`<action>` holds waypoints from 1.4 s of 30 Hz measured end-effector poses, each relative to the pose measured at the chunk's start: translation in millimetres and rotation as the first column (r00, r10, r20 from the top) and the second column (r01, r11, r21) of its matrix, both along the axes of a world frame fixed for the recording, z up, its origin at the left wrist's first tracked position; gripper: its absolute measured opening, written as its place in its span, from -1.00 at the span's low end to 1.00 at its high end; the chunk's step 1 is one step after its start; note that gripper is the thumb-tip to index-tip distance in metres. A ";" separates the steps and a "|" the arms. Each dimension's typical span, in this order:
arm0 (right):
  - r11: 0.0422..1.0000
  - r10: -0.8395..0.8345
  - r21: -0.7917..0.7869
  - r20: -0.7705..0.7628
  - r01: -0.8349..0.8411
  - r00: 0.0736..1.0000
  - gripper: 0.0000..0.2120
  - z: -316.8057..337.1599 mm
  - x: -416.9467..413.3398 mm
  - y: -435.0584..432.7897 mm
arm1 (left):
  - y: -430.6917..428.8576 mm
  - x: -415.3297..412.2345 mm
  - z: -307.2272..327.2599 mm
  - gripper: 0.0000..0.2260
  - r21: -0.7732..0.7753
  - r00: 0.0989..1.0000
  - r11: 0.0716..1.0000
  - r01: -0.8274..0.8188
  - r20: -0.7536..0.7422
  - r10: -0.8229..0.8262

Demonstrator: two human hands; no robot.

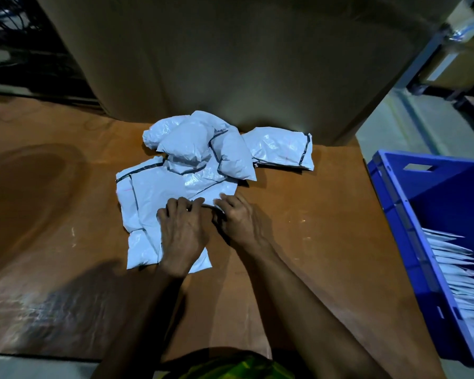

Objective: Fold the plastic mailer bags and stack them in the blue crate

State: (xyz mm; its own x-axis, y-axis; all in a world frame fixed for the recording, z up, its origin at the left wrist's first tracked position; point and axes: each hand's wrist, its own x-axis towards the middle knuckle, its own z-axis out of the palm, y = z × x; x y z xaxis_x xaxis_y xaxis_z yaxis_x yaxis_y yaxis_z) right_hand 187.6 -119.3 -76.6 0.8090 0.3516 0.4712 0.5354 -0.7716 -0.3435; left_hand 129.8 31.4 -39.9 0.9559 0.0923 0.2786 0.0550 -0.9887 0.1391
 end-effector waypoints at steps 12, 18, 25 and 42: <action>0.906 -0.342 0.272 0.017 0.325 0.939 -0.77 34.9 -69.9 -126.9 | -34.6 1.6 6.0 -0.58 0.049 0.988 0.988 0.150 -0.048 -0.147; 0.749 -0.523 0.431 -0.081 0.503 0.848 -0.73 25.4 -111.0 -182.3 | -92.2 -24.8 -7.7 -0.67 -0.055 0.927 0.926 0.372 0.075 -0.368; 0.894 -0.389 0.236 -0.012 0.380 0.921 -0.73 42.8 -86.4 -188.5 | -102.1 -12.8 -4.5 -0.65 -0.206 0.943 0.921 0.332 0.096 -0.319; 0.906 -0.409 -0.252 -0.315 0.340 0.857 -0.45 9.3 -44.7 -150.3 | -134.8 22.0 -43.7 -0.42 -0.187 0.912 0.919 0.346 -0.161 -0.376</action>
State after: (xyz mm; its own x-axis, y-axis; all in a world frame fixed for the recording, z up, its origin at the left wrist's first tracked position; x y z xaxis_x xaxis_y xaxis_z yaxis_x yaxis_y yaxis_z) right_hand 142.9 -269.6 -67.3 0.9953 0.0391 0.0882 0.0631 -0.9554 -0.2886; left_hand 151.7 -103.5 -83.6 0.9651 -0.2427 0.0985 -0.2615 -0.9136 0.3113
